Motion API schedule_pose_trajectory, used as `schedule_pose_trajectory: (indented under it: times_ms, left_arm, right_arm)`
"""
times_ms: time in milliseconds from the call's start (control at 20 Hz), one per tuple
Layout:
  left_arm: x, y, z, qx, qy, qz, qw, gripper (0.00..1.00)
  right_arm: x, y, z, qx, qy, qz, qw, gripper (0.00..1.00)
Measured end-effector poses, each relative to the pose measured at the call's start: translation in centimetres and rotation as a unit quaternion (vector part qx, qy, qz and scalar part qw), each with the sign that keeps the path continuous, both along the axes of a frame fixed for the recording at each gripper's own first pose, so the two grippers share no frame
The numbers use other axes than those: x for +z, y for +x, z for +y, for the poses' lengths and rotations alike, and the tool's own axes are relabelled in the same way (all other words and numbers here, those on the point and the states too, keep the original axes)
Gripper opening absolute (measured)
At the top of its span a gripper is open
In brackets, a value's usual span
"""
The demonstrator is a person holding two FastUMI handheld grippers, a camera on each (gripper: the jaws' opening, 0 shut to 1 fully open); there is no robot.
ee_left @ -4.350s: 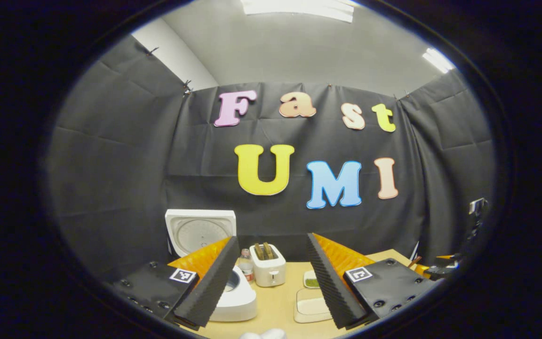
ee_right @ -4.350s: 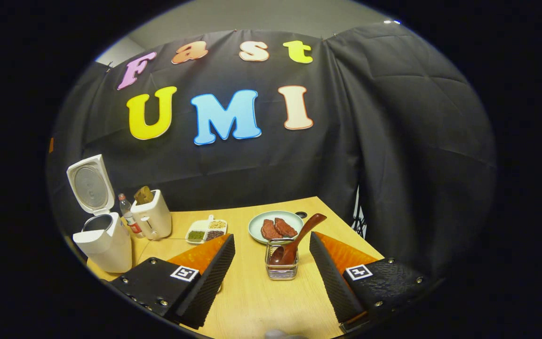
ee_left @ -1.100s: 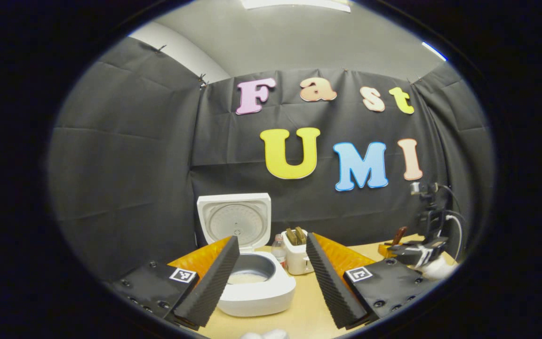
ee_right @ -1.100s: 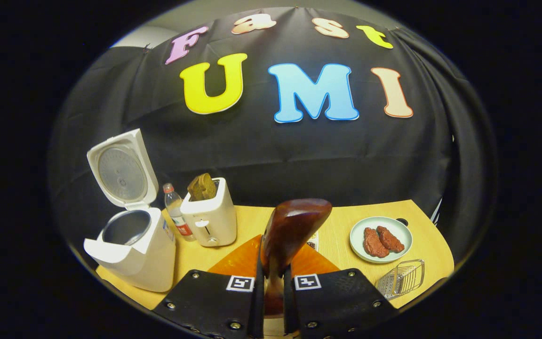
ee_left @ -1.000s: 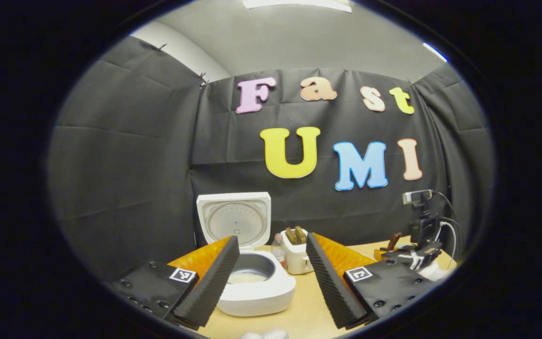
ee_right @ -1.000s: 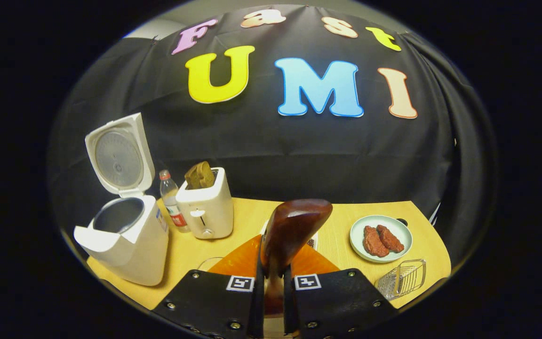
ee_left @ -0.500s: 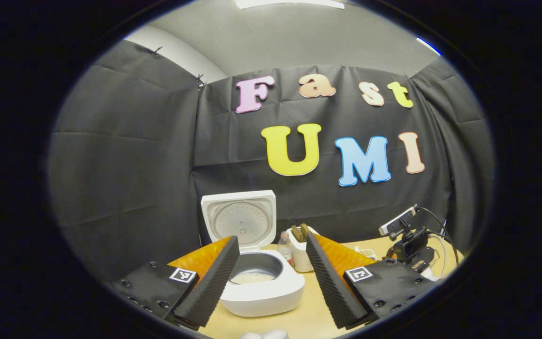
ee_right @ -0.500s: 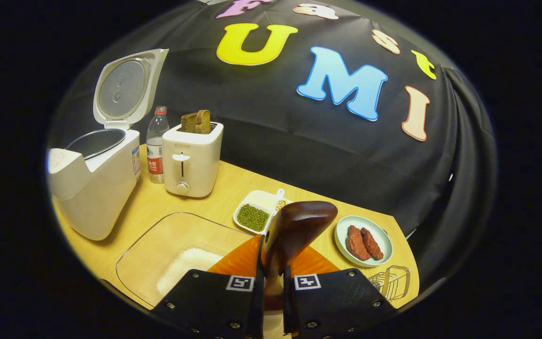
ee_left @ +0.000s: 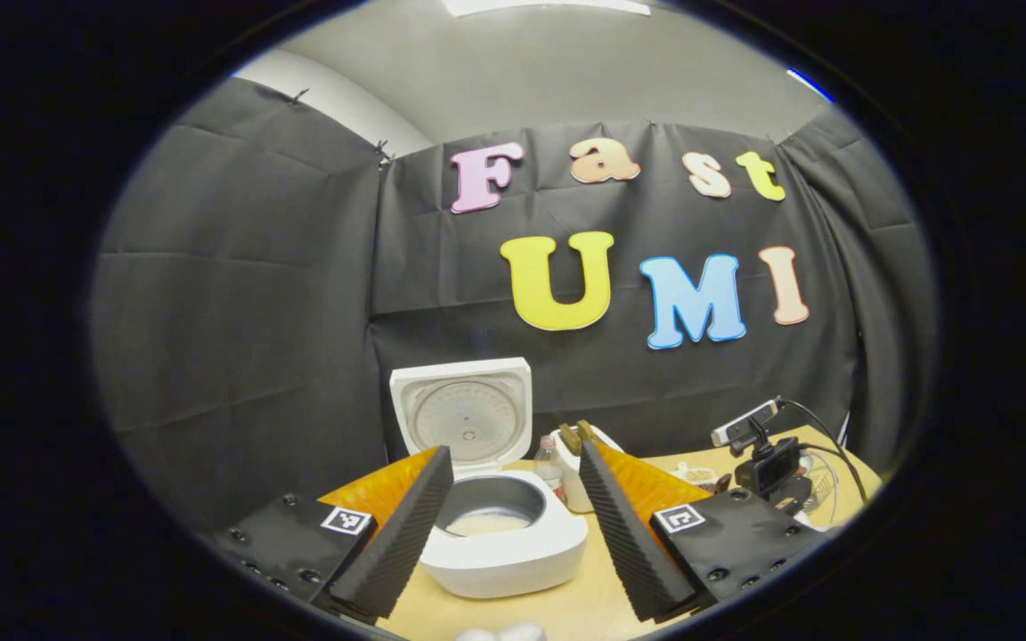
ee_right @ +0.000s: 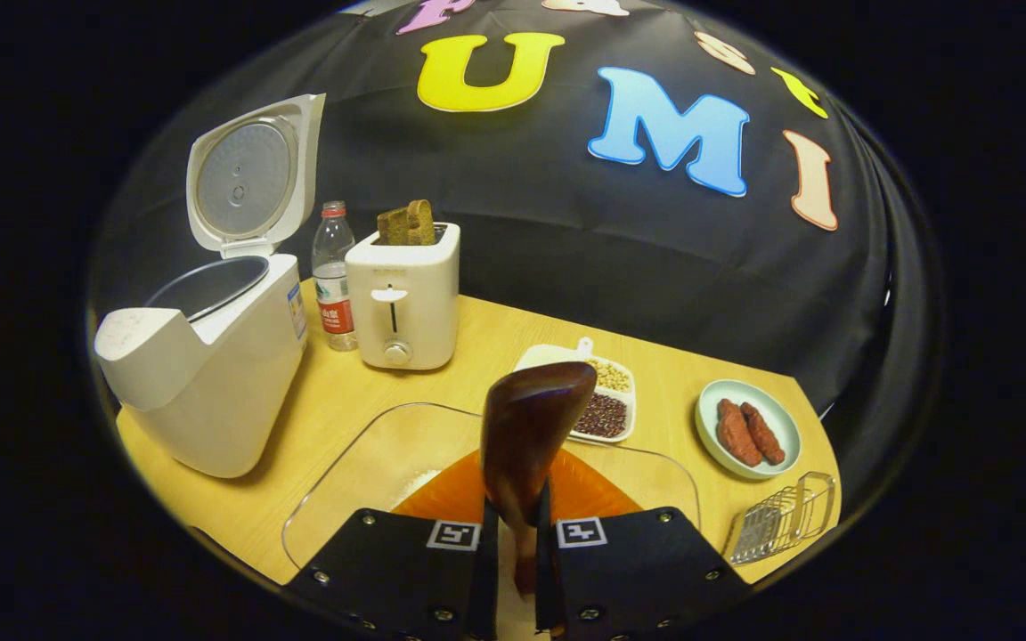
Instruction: Close the left gripper, press the button to open the rice cooker; take a wooden spoon from the chopstick holder with the right hand, scoop a spoonful of rice and pour it into the rice cooker, then put the wooden spoon back into the chopstick holder.
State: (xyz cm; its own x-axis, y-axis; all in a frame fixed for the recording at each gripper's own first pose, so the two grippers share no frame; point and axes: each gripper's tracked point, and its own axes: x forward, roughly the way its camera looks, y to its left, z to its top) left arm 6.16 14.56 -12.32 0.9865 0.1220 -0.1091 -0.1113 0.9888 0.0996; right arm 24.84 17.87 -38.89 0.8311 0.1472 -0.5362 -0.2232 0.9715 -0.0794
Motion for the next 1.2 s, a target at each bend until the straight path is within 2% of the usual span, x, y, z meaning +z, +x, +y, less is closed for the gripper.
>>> schedule_pose_trajectory:
  times_ms: [100, 250, 400, 600, 1050, 1200]
  left_arm:
    - [0.1, -0.1, 0.3, 0.001, 0.002, 0.000, 1.000, 0.99]
    - [0.2, -0.1, 0.8, 0.005, 0.004, 0.000, 1.000, 0.99]
    - [0.3, -0.1, 1.1, 0.007, 0.008, 0.000, 1.000, 0.99]
    - [0.3, 0.1, 1.0, 0.006, 0.007, 0.000, 1.000, 0.99]
    - [1.3, 0.7, 0.6, -0.001, 0.011, -0.004, 1.000, 1.00]
    - [1.4, 0.8, 0.5, -0.002, 0.004, -0.004, 1.000, 1.00]
  right_arm:
    - [-0.1, -0.2, 1.5, -0.007, 0.062, 0.018, 0.998, 0.17]
    - [0.0, -0.6, 3.2, -0.025, 0.166, 0.052, 0.984, 0.17]
    - [0.0, -0.4, 3.0, -0.043, 0.222, 0.063, 0.972, 0.17]
    - [-0.1, -0.5, 2.3, -0.086, 0.321, 0.095, 0.938, 0.17]
    - [0.9, -0.5, -1.3, -0.138, 0.431, 0.094, 0.887, 0.17]
    - [2.4, -0.2, -3.5, -0.159, 0.483, 0.077, 0.858, 0.17]
